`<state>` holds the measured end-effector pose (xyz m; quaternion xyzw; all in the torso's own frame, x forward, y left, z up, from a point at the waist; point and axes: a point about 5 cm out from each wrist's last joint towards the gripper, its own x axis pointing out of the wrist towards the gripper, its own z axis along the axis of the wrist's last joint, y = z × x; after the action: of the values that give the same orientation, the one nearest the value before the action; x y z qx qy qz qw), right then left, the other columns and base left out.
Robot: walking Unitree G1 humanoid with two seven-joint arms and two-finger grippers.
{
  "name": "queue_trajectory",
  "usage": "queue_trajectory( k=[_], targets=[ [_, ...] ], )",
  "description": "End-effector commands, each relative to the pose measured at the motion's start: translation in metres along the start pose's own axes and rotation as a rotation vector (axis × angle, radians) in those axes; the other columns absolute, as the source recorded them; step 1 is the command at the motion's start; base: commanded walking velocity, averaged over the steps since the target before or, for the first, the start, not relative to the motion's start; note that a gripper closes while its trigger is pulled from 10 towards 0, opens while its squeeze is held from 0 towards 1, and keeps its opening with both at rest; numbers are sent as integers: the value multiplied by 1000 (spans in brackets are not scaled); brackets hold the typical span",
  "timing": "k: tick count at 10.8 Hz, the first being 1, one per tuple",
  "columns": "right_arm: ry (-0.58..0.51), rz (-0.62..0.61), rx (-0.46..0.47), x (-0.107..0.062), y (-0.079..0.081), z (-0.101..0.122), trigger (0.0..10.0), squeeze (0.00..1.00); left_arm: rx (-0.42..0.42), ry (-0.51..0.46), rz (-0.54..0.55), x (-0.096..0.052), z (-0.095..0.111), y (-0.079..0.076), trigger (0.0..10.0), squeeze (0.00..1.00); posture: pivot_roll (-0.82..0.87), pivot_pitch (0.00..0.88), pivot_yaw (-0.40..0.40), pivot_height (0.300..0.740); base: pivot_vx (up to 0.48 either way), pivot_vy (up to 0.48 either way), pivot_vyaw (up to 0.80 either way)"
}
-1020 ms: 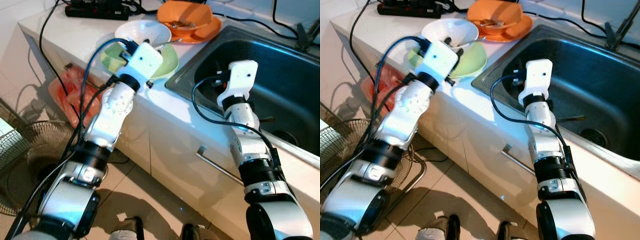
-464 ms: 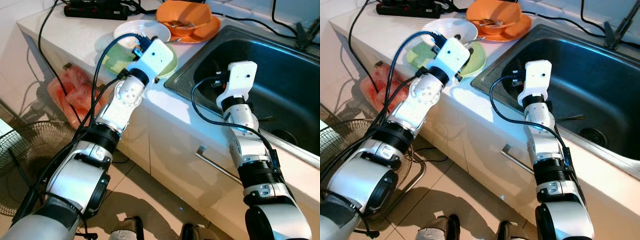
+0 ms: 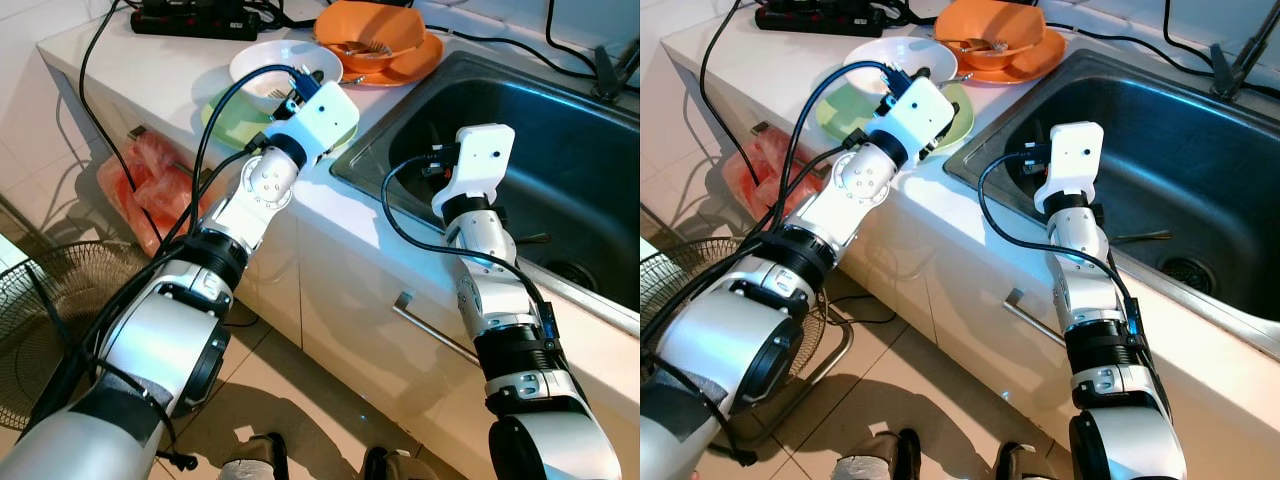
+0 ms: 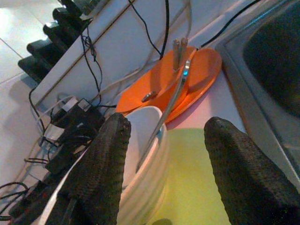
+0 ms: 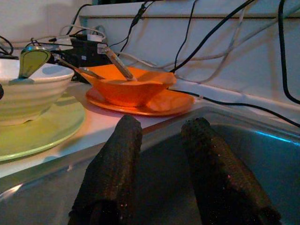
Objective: Kitchen organization
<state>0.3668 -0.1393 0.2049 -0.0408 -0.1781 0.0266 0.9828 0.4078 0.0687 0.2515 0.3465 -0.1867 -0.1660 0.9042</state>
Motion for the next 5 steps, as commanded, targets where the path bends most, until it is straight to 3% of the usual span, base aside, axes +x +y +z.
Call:
queue_trajectory(
  k=[1,5],
  targets=[
    [-8,-1,0,-2,1,2,10000,0,33,-23,0,5,9,2,10000,0,10,139,36,740,0,0,0],
    [-14,-9,3,-12,1,5,10000,0,45,-19,3,11,15,6,10000,0,-38,184,45,740,0,0,0]
  ],
)
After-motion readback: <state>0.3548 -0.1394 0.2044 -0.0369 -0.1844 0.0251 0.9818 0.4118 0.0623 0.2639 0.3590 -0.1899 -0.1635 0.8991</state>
